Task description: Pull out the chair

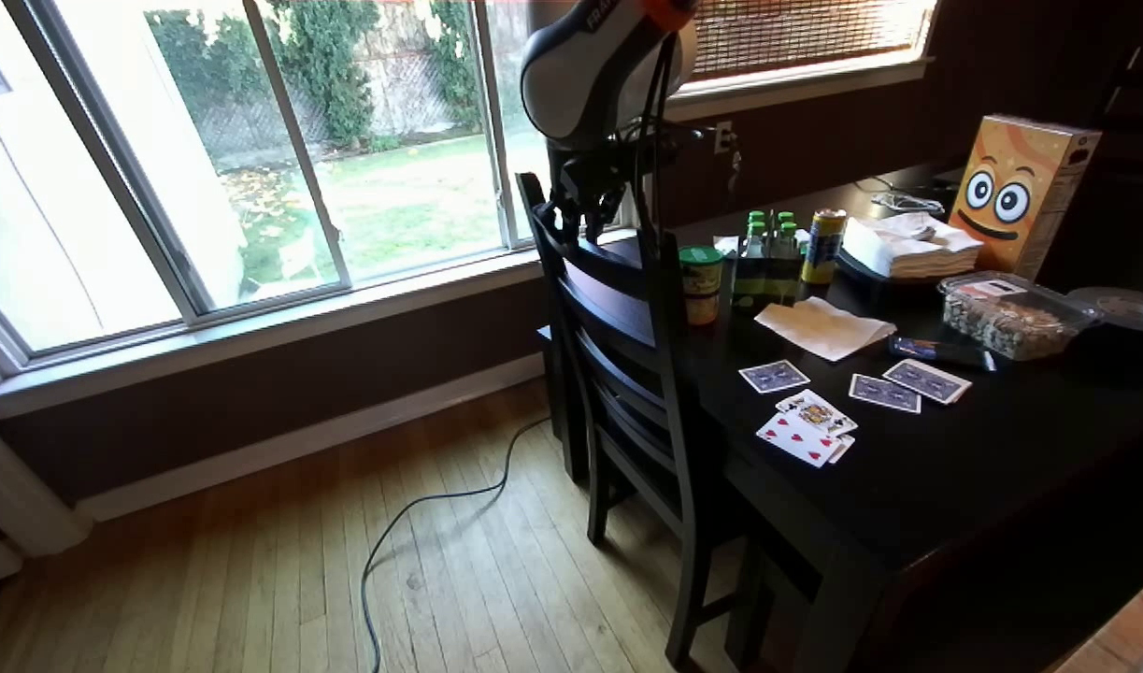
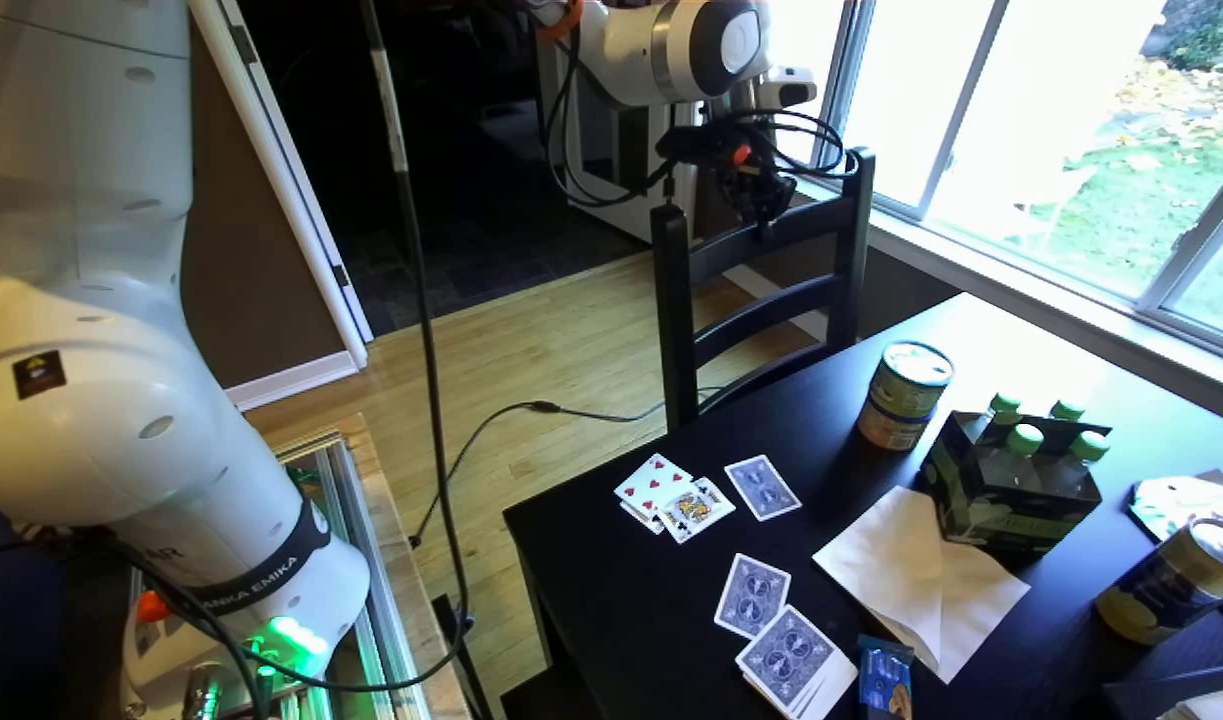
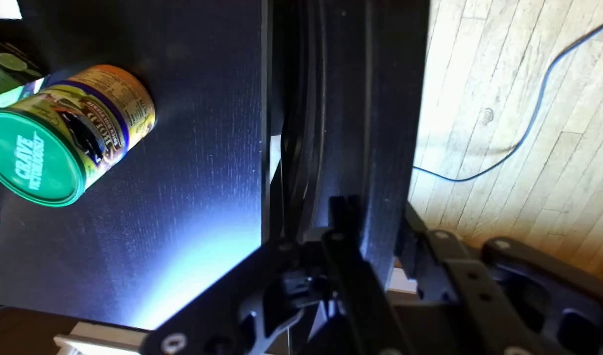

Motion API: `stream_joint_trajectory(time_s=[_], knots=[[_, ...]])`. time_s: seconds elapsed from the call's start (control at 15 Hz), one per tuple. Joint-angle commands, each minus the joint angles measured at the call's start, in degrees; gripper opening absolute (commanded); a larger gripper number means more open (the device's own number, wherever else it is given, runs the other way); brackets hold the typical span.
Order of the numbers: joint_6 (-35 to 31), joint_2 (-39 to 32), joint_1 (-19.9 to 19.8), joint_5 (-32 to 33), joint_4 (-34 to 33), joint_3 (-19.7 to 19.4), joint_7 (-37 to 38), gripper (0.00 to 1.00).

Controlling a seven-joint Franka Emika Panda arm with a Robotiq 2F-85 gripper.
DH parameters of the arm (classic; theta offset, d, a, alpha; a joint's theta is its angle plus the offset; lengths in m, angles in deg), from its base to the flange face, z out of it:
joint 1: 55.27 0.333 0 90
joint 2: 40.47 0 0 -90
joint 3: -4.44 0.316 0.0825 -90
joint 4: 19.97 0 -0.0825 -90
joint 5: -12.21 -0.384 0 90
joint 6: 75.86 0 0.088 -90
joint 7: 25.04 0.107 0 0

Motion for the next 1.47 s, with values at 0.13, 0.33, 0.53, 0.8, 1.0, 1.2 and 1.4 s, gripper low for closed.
stream_joint_trajectory(time_s=[0.13,0.33,0.53,0.8,1.0,1.2,1.4], knots=[[-1.72,-0.46,3.55,6.87,1.08,-2.94,5.12,0.28],[-1.29,-0.85,3.69,6.96,1.06,-2.88,5.17,0.18],[-1.25,-0.99,3.44,5.13,1.05,-1.77,4.39,0.05],[-0.57,-0.63,3.49,2.36,1.06,0.51,2.78,0.06],[-1.07,-0.41,3.25,0.25,1.06,2.37,1.63,0.06],[-0.79,-0.50,3.40,-0.32,0.21,3.63,1.08,0.06],[0.15,-0.49,3.24,-1.80,-0.63,4.92,0.38,0.06]])
